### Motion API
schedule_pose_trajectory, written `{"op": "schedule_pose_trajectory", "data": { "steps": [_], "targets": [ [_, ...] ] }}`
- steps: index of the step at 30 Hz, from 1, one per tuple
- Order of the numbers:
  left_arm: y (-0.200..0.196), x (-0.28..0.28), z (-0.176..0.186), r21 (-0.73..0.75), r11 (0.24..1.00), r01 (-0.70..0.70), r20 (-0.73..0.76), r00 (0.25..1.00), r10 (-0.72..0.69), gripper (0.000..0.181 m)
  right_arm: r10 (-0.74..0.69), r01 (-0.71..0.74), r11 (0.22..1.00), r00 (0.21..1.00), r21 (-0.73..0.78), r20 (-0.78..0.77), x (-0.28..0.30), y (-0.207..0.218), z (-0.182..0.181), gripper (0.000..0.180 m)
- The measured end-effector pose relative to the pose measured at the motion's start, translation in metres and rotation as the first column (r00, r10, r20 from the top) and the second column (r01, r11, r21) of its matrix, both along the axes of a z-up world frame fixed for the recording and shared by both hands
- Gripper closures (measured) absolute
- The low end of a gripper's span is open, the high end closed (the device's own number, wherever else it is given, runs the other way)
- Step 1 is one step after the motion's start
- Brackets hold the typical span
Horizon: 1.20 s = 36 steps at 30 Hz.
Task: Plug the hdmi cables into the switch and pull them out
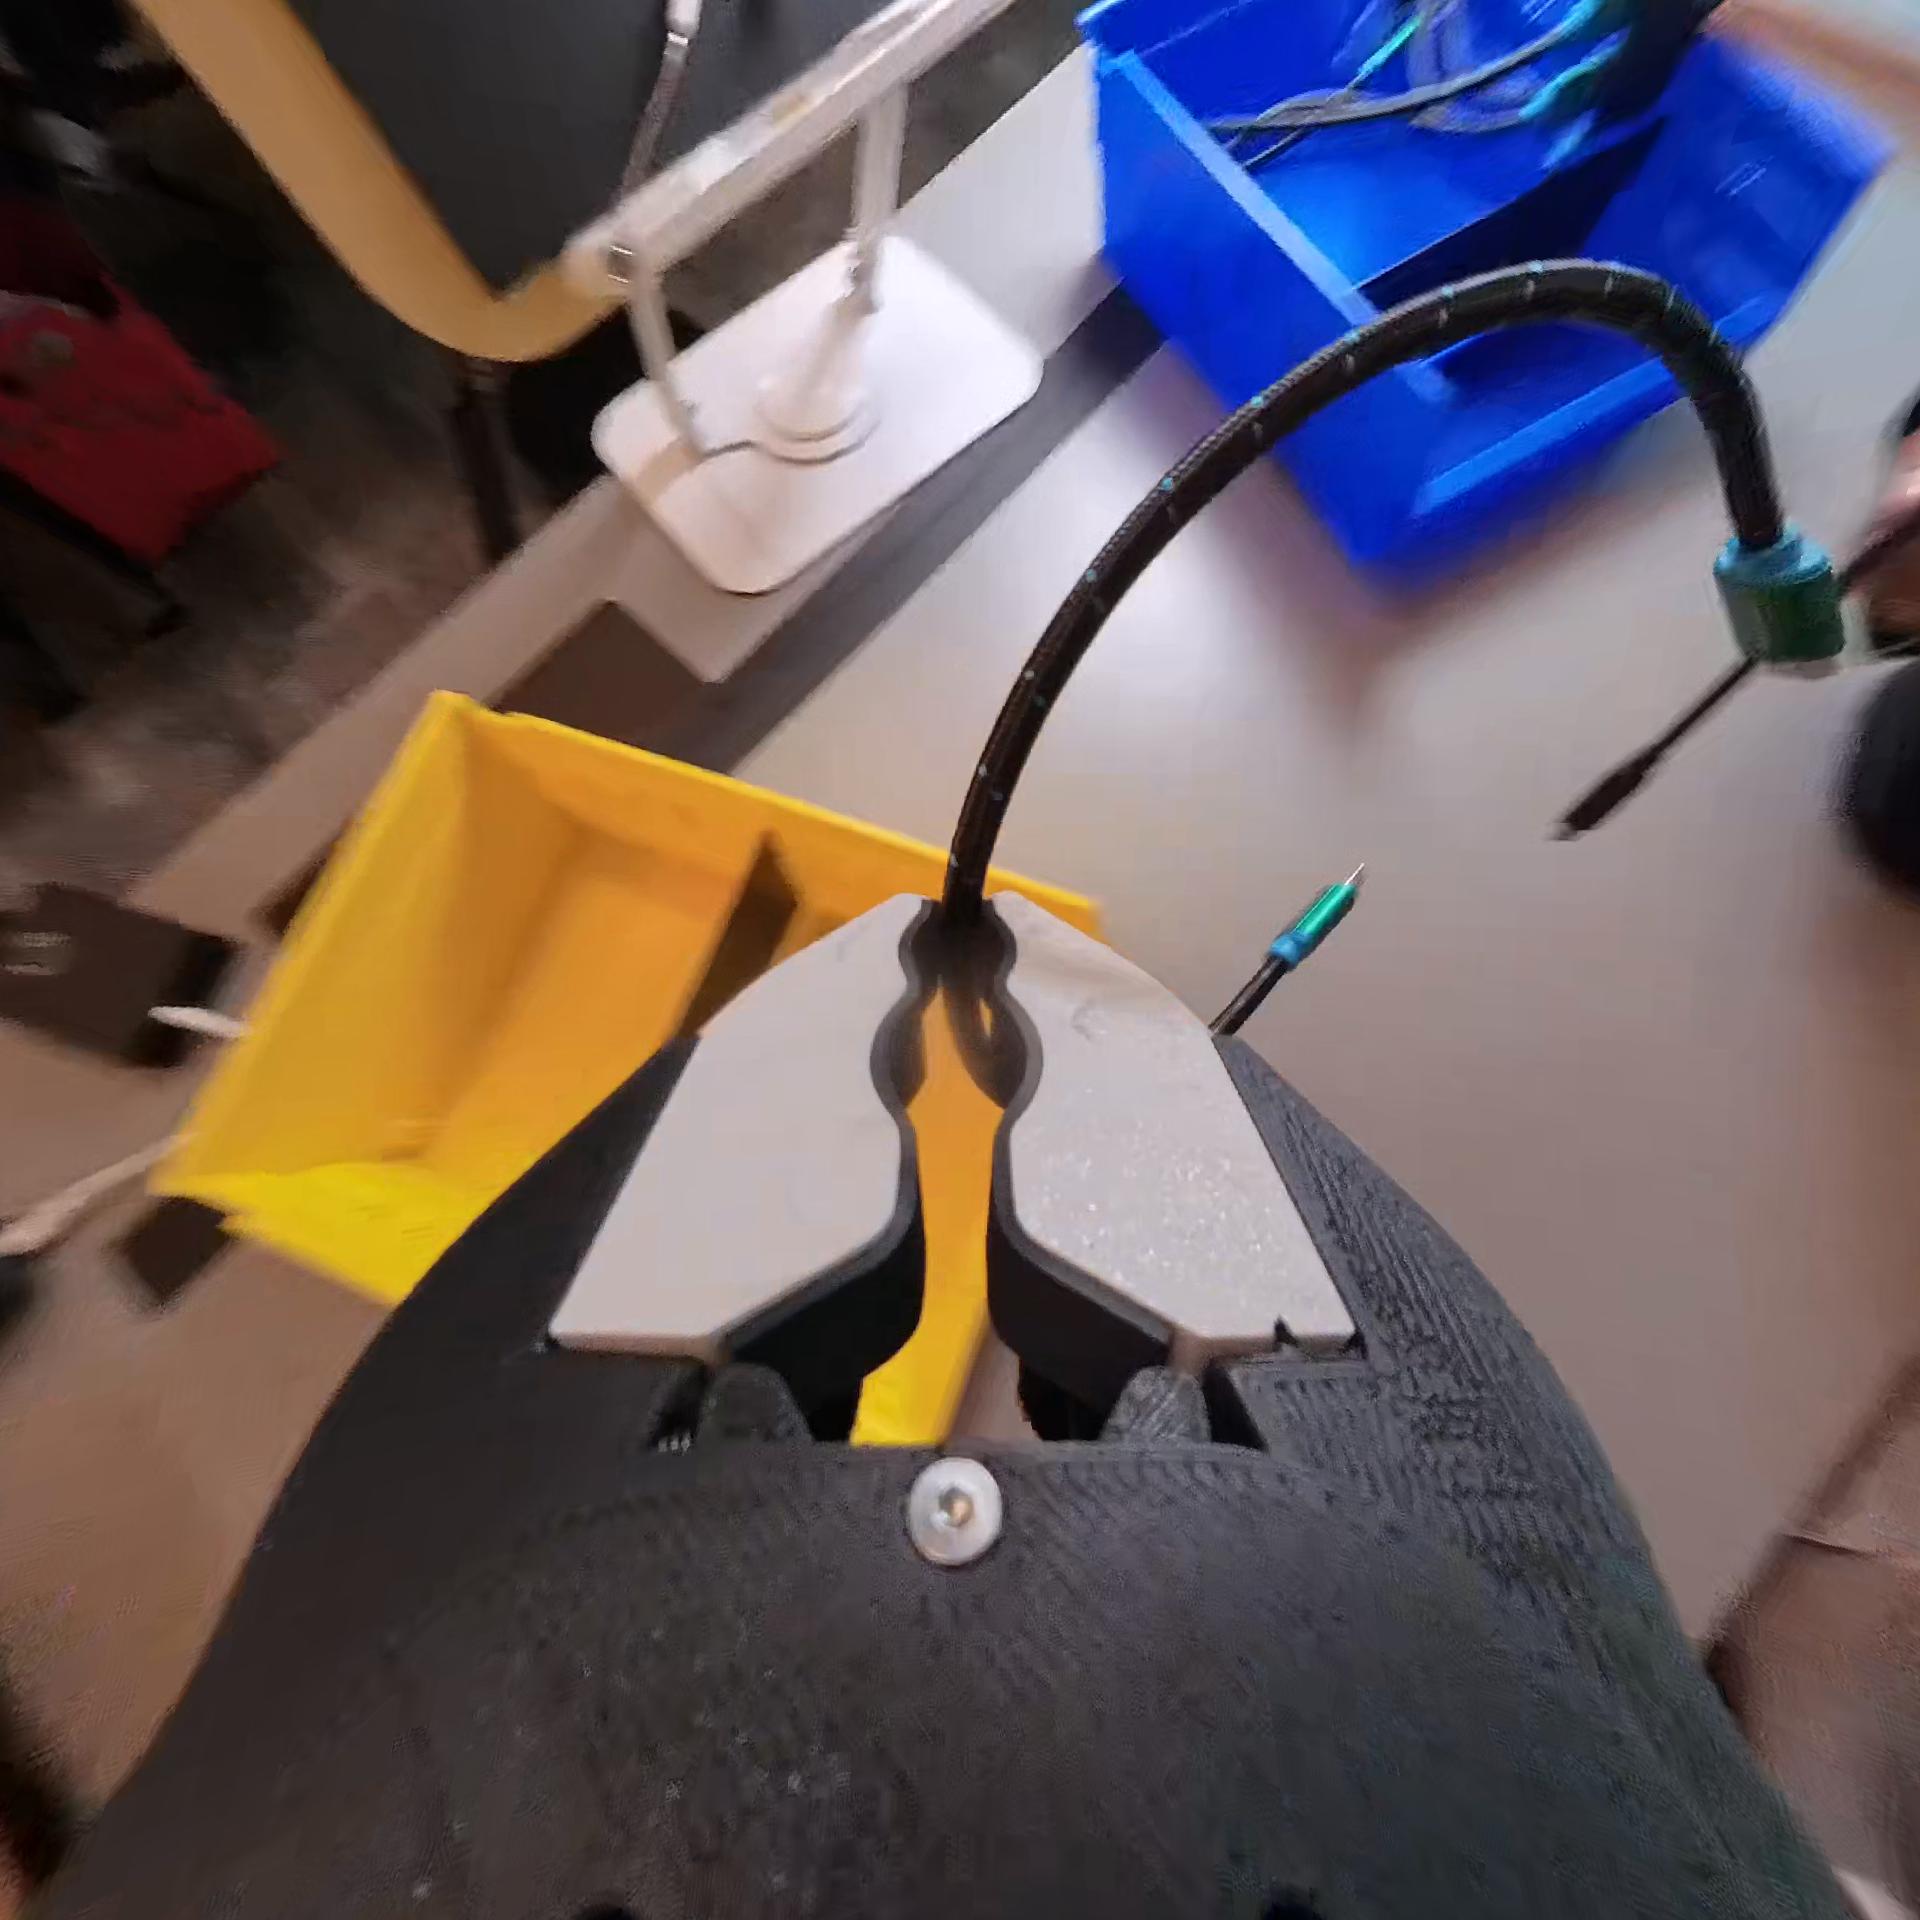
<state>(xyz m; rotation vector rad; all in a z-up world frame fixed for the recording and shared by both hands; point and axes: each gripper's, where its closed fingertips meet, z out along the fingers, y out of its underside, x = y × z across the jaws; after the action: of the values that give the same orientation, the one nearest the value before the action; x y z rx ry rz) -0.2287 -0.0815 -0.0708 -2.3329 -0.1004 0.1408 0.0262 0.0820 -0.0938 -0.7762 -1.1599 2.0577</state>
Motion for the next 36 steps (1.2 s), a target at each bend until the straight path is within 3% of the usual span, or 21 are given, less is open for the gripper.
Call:
{"op": "schedule_pose_trajectory", "data": {
  "steps": [1,5,8,11,14,19,22,28,32,36],
  "targets": [
    [0.001,0.014,-0.009,0.011,1.000,0.005,0.093,0.996,-0.006,0.174,0.016,-0.017,0.998,1.000,-0.052,-0.025,0.004,0.006,0.005,0.166],
    [0.002,0.057,-0.074,0.037,0.998,-0.041,0.407,0.913,0.022,0.173,0.044,-0.069,0.969,0.993,-0.236,-0.108,0.018,0.035,0.019,0.166],
    [-0.002,0.079,-0.135,0.038,0.994,-0.106,0.594,0.802,0.063,0.173,0.026,-0.063,0.951,0.992,-0.303,-0.126,0.023,0.051,0.020,0.166],
    [-0.007,0.090,-0.182,0.040,0.983,-0.178,0.688,0.718,0.102,0.174,0.025,-0.070,0.936,0.991,-0.345,-0.134,0.025,0.059,0.020,0.166],
    [-0.010,0.094,-0.196,0.075,0.968,-0.239,0.739,0.665,0.107,0.170,0.031,-0.074,0.932,0.992,-0.354,-0.126,0.023,0.059,0.018,0.166],
    [-0.011,0.079,-0.176,0.170,0.959,-0.229,0.446,0.885,0.132,0.156,0.066,-0.112,0.913,0.989,-0.391,-0.130,0.021,0.057,0.016,0.166],
    [0.011,0.104,-0.141,0.291,0.951,-0.103,0.330,0.944,0.001,0.153,0.093,-0.140,0.899,0.987,-0.414,-0.132,0.019,0.052,0.015,0.166],
    [0.075,0.220,-0.099,0.523,0.820,0.233,0.329,0.832,-0.447,0.147,0.181,-0.212,0.876,0.977,-0.433,-0.113,0.009,0.026,0.006,0.166],
    [0.112,0.260,-0.082,0.614,0.727,0.306,0.277,0.779,-0.562,0.142,0.240,-0.248,0.887,0.968,-0.389,-0.070,0.002,0.000,-0.003,0.166],
    [0.129,0.268,-0.074,0.634,0.694,0.342,0.274,0.739,-0.615,0.147,0.267,-0.261,0.919,0.963,-0.295,-0.019,-0.003,-0.024,-0.012,0.166]
  ]
}}
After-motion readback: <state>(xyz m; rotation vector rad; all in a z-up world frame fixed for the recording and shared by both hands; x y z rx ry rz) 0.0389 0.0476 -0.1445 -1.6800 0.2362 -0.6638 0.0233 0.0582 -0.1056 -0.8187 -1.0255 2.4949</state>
